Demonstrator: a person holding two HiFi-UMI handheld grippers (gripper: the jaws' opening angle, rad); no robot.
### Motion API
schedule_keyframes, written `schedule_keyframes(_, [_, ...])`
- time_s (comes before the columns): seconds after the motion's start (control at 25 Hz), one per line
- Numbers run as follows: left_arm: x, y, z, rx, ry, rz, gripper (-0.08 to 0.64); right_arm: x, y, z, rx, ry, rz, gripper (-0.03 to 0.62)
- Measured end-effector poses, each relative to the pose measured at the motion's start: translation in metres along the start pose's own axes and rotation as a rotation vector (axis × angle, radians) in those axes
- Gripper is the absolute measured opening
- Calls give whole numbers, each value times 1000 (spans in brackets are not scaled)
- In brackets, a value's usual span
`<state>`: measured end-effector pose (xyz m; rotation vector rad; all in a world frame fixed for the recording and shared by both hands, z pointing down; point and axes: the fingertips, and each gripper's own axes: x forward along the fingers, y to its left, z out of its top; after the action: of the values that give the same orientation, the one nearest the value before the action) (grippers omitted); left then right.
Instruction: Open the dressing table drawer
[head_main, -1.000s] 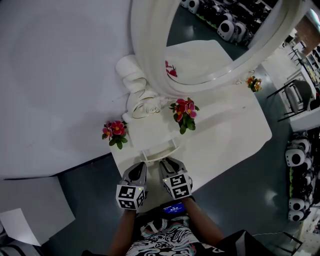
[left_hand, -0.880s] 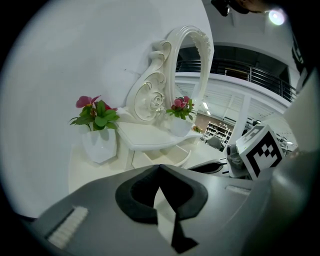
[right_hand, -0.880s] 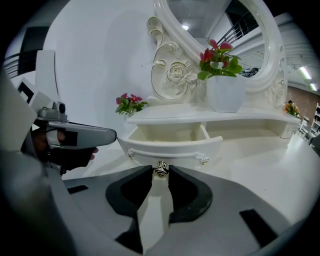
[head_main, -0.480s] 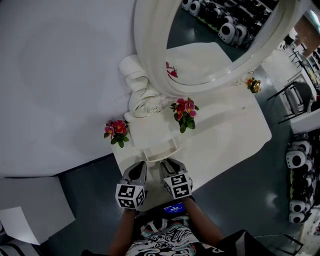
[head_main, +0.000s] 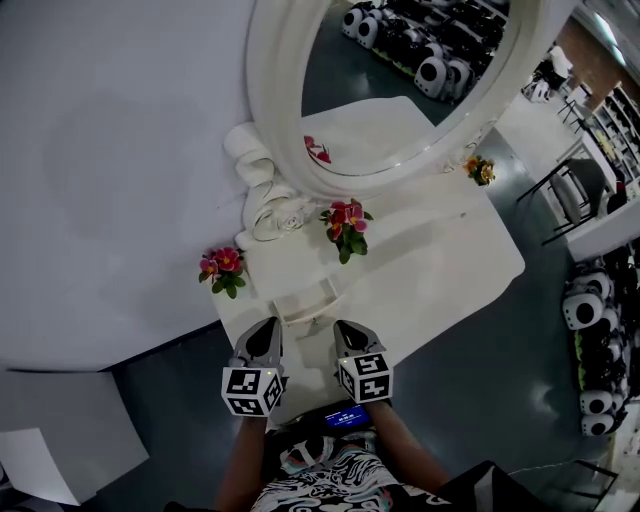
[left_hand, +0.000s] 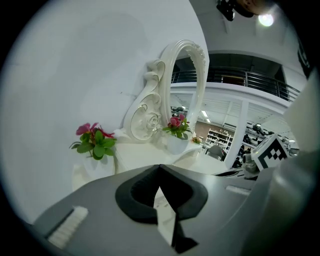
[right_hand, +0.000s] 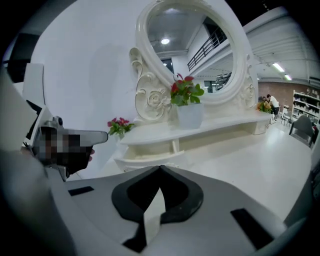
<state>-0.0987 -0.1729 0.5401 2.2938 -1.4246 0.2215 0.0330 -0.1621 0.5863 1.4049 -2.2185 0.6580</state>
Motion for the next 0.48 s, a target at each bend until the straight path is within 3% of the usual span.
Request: schedule_keyframes(0.48, [-13,-16,29,23,-62,-9,2,-37,12,59,-22,-169,15,1])
